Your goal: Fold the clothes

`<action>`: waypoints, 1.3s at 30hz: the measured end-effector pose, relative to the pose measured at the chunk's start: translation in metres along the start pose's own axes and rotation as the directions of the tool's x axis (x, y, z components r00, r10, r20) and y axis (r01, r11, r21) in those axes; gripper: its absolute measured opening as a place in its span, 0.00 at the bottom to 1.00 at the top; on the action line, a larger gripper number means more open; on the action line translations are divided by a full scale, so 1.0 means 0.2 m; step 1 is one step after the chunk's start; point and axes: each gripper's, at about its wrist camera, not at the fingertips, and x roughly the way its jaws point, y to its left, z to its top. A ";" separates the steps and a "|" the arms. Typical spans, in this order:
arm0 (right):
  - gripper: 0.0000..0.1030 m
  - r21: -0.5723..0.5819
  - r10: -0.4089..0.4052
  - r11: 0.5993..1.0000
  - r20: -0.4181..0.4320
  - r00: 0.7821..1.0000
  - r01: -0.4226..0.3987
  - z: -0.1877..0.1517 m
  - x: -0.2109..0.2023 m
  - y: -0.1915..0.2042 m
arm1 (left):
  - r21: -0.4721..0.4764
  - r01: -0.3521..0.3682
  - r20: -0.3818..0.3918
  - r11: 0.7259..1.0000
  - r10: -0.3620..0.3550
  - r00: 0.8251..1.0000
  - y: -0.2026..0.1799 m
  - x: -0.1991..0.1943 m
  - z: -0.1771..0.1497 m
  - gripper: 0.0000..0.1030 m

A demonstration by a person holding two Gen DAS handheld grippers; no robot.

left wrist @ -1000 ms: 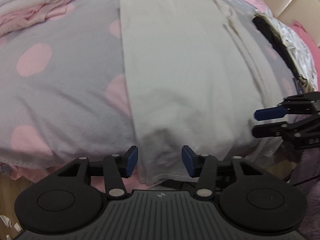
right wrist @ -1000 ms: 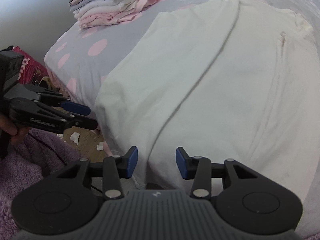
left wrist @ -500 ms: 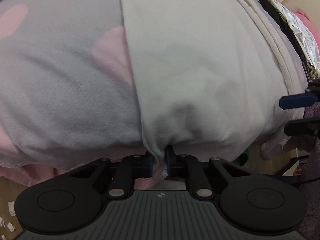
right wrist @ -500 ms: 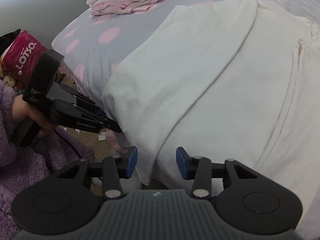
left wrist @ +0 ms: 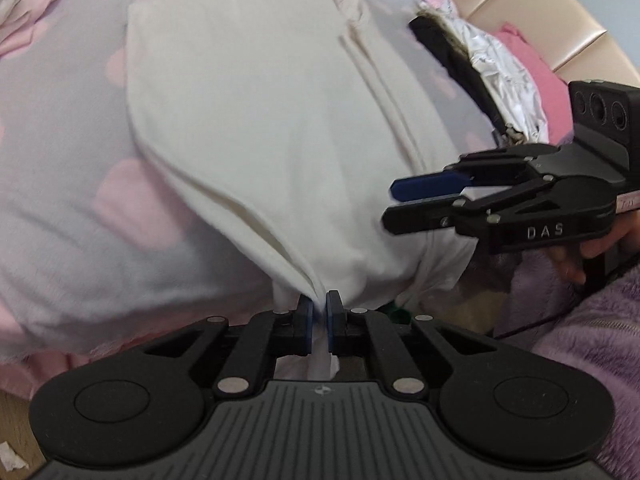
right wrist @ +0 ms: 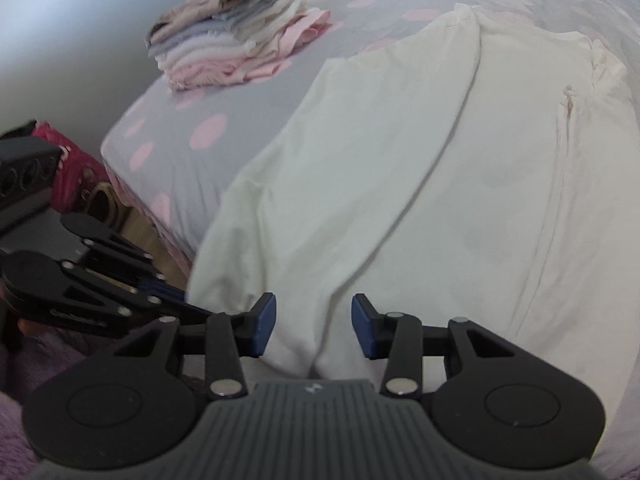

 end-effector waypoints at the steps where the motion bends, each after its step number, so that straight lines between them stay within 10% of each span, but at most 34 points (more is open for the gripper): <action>1: 0.44 0.010 0.017 1.000 0.006 1.000 -0.018 0.00 0.00 0.00 | 0.010 0.003 0.001 1.000 -0.003 1.000 -0.01 0.01 0.02 0.04; 14: 0.44 0.099 0.104 0.990 -0.053 0.993 -0.099 0.06 0.14 0.05 | 0.113 -0.017 -0.018 0.993 0.020 1.000 -0.16 0.14 0.08 0.04; 16: 0.35 0.108 0.101 0.990 -0.079 0.992 -0.092 0.06 0.18 0.04 | 0.128 -0.024 -0.029 0.991 0.028 0.999 -0.17 0.15 0.08 0.04; 17: 0.11 0.111 0.101 0.990 -0.089 0.991 -0.091 0.05 0.19 0.04 | 0.129 -0.029 -0.033 0.991 0.034 0.999 -0.17 0.16 0.08 0.04; 26: 0.11 0.122 0.109 0.988 -0.110 0.988 -0.095 0.04 0.21 0.00 | 0.160 -0.054 -0.103 0.986 0.071 0.992 -0.05 -0.02 0.20 0.26; 39: 0.11 -0.006 0.061 0.998 -0.078 0.995 -0.062 0.03 0.17 0.14 | -0.235 -0.139 0.133 0.962 0.173 0.976 0.59 0.05 0.73 0.48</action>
